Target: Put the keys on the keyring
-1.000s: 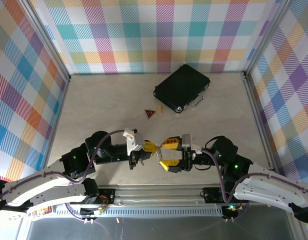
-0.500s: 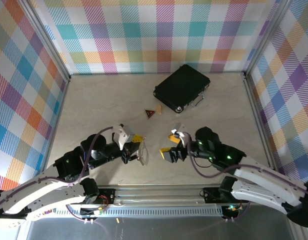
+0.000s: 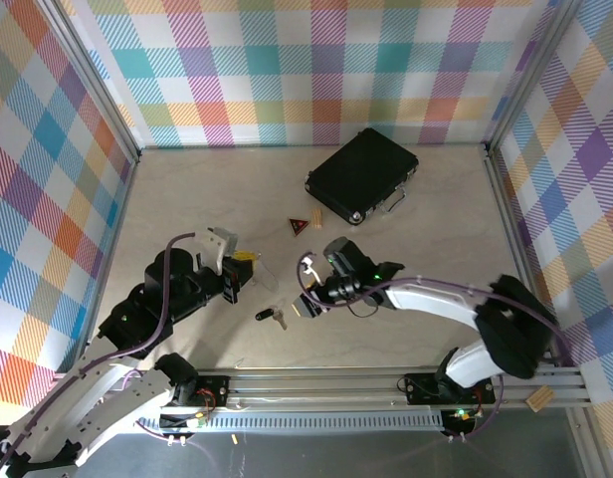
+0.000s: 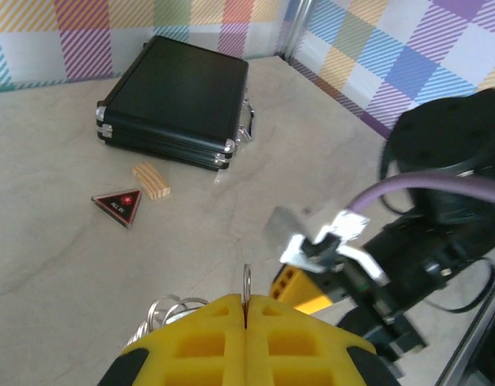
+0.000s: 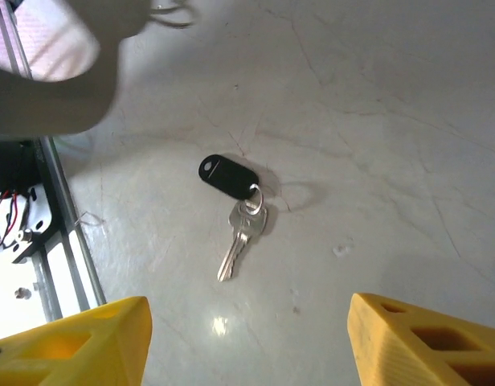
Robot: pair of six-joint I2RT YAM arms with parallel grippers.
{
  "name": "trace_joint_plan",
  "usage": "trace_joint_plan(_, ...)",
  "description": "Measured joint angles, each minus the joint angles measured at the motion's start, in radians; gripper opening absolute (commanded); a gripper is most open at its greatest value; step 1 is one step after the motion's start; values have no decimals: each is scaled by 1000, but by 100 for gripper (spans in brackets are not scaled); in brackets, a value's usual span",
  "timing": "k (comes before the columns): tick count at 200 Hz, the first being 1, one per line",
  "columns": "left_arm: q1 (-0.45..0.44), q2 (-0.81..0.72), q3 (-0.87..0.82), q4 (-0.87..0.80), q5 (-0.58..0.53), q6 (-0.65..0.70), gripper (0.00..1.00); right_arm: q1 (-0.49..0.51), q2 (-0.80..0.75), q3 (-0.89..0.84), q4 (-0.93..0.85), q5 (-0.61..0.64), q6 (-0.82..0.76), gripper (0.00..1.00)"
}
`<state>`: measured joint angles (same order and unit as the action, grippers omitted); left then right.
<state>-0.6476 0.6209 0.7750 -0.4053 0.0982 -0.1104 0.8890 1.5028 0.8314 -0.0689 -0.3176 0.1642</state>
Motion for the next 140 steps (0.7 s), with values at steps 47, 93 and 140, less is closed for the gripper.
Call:
trace_joint_plan(47,60,-24,1,-43,60,-9,0,-5,215,124,-8,-115,62,57)
trace_joint_plan(93,77,-66,1,-37,92,-13,0,-5,354,263,-65,-160,91,51)
trace_joint_plan(140,81,-99,0,-35,111,-13,0,-5,424,315,-136,-190,84,45)
